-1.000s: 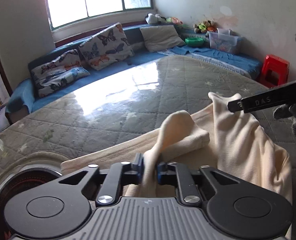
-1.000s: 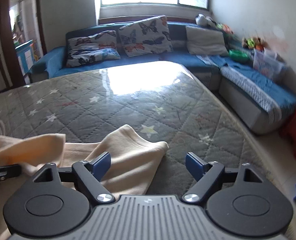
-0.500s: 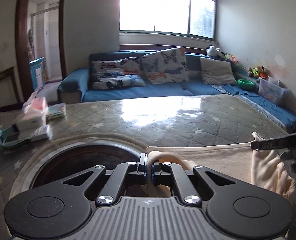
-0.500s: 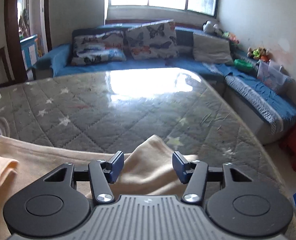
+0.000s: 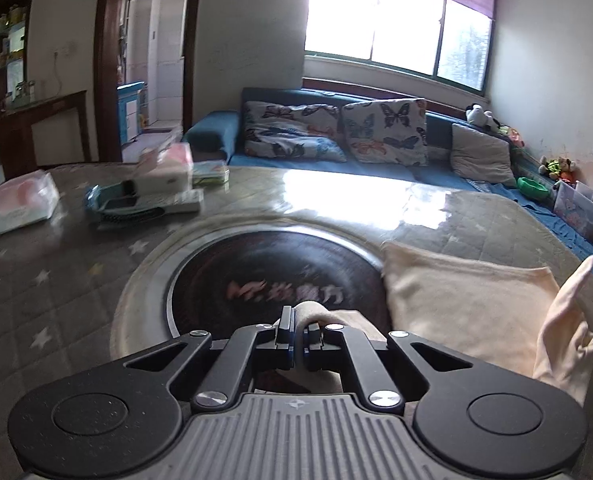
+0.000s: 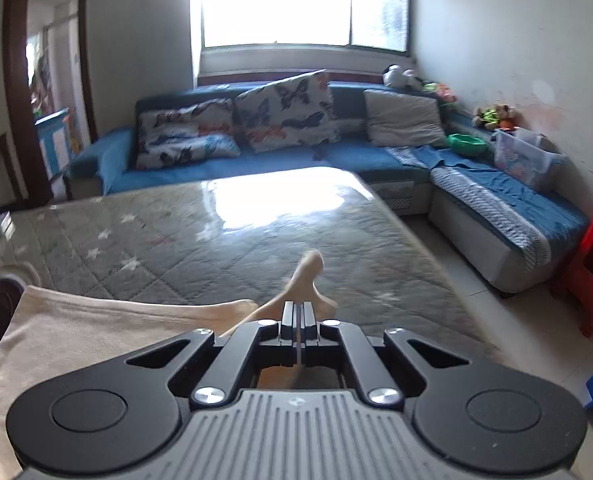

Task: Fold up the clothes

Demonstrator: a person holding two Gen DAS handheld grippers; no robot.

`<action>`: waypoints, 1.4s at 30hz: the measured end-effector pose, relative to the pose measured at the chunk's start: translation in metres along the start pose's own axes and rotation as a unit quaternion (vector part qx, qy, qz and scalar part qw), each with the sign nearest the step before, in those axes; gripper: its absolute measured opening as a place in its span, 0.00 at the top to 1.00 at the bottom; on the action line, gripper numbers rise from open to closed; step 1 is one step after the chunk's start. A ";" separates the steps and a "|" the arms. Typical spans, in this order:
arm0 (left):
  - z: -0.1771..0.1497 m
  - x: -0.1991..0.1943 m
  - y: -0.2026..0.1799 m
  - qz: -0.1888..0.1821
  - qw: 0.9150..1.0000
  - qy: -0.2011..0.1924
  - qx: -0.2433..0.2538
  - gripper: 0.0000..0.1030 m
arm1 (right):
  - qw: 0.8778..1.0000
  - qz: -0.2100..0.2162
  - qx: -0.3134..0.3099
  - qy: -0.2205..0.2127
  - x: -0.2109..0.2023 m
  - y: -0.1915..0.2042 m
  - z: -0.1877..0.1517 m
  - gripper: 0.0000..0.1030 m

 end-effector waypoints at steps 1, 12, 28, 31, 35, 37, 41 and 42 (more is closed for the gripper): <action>-0.005 -0.004 0.005 0.004 1.000 0.004 -0.003 0.96 | 1.000 -0.011 0.009 -0.005 -0.009 -0.017 -0.001 0.99; -0.053 -0.017 0.024 0.024 0.998 0.060 -0.017 0.84 | 0.999 0.002 0.042 0.029 -0.023 -0.058 -0.032 0.91; -0.057 -0.024 0.064 0.076 0.994 0.069 -0.041 0.53 | 0.993 0.063 -0.037 0.095 0.082 0.091 -0.021 0.58; -0.056 -0.026 0.057 0.078 0.995 0.062 -0.011 0.52 | 0.993 0.057 -0.051 0.088 0.081 0.096 -0.022 0.70; -0.052 -0.028 0.054 0.073 0.996 0.053 0.000 0.52 | 0.994 0.066 -0.038 0.074 0.067 0.090 -0.014 0.86; -0.051 -0.028 0.056 0.069 0.996 0.051 -0.005 0.52 | 0.995 0.072 -0.029 0.060 0.055 0.082 -0.008 0.86; -0.055 -0.024 0.054 0.060 0.997 0.057 -0.005 0.52 | 0.996 0.080 -0.025 0.031 0.024 0.065 0.004 0.86; -0.056 -0.024 0.052 0.060 0.997 0.057 -0.003 0.52 | 0.996 0.081 -0.028 0.026 0.018 0.061 0.005 0.86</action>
Point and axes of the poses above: each gripper's, at about its wrist camera, not at the fingertips, and x roughly the way its jaws point, y to its left, z to its top, the point moved 9 cm from there along x, roughly the way its jaws point, and after that the axes turned 3 degrees about -z, right-handed, at the moved point
